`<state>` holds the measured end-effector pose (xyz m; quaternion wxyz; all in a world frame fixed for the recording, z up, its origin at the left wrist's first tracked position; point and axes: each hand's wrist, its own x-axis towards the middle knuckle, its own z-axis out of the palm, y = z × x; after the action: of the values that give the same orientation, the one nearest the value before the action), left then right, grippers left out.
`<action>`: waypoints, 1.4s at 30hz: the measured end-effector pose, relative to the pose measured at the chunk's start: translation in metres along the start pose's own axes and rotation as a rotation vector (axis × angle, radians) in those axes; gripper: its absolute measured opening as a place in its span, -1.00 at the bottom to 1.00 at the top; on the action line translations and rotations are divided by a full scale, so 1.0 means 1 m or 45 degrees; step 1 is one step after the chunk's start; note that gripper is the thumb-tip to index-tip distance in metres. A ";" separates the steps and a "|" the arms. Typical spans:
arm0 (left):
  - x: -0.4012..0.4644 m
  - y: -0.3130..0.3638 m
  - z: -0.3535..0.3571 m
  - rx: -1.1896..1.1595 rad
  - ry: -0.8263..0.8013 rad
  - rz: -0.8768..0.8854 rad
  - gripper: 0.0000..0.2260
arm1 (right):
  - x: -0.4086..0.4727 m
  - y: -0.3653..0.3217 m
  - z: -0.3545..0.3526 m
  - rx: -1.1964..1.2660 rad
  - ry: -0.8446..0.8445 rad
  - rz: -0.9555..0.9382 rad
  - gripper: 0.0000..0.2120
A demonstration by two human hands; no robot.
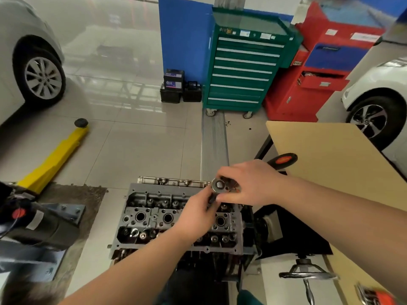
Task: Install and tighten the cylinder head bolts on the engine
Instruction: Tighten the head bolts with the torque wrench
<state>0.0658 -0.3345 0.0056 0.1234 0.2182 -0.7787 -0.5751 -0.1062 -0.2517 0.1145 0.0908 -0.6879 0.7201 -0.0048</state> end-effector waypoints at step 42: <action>0.018 -0.036 -0.101 0.247 -0.072 0.122 -0.85 | 0.080 -0.032 -0.018 0.068 -0.057 -0.198 -0.52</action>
<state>0.1014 -0.4369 0.0015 0.1072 0.1752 -0.8434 -0.4964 -0.0802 -0.3345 0.1270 0.1247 -0.7391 0.6618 -0.0156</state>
